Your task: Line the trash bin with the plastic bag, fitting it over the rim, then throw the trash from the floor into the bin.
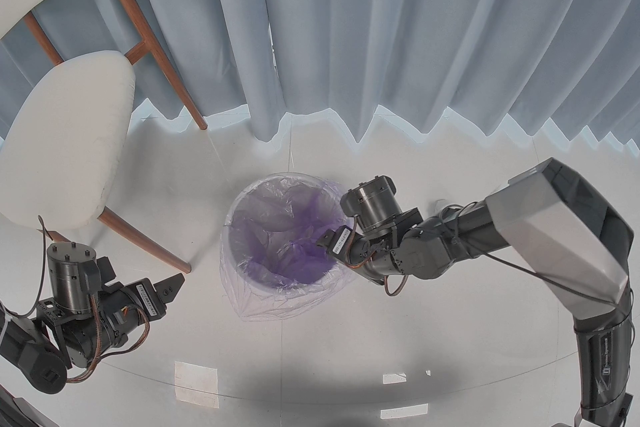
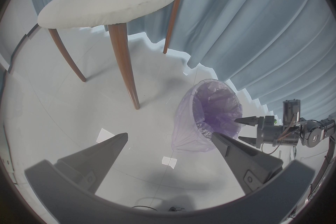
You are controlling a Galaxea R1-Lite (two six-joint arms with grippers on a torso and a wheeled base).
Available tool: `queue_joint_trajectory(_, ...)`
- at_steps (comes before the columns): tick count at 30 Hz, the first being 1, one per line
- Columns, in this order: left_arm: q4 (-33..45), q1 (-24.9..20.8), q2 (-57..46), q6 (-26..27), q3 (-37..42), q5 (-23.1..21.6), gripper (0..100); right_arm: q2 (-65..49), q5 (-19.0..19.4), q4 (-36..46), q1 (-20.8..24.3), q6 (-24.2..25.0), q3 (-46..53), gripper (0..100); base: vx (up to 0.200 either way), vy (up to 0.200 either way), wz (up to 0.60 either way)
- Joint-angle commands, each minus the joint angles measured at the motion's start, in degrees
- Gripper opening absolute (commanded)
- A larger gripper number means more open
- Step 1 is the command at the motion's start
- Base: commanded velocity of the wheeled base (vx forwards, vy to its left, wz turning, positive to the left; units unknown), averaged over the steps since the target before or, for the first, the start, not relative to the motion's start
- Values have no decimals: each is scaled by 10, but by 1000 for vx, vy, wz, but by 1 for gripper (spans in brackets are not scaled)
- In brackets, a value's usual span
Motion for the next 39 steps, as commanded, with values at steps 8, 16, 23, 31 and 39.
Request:
queue_joint_trajectory(8,0,0,-4,0,5,3,100,85,-14,19,9,-8,-87,100,0,0,0)
queue_joint_trajectory(16,0,1,-4,0,4,3,100,98,-28,19,9,-17,-103,0,0,0,0)
queue_joint_trajectory(23,0,1,-4,0,2,3,100,90,-35,26,5,-67,-120,0,0,0,0)
queue_joint_trajectory(31,0,-3,-2,0,0,3,100,57,-34,134,-25,-184,-180,0,0,0,0)
queue_joint_trajectory(39,0,-5,5,1,-2,-1,100,25,21,155,-81,-417,-160,0,0,0,0)
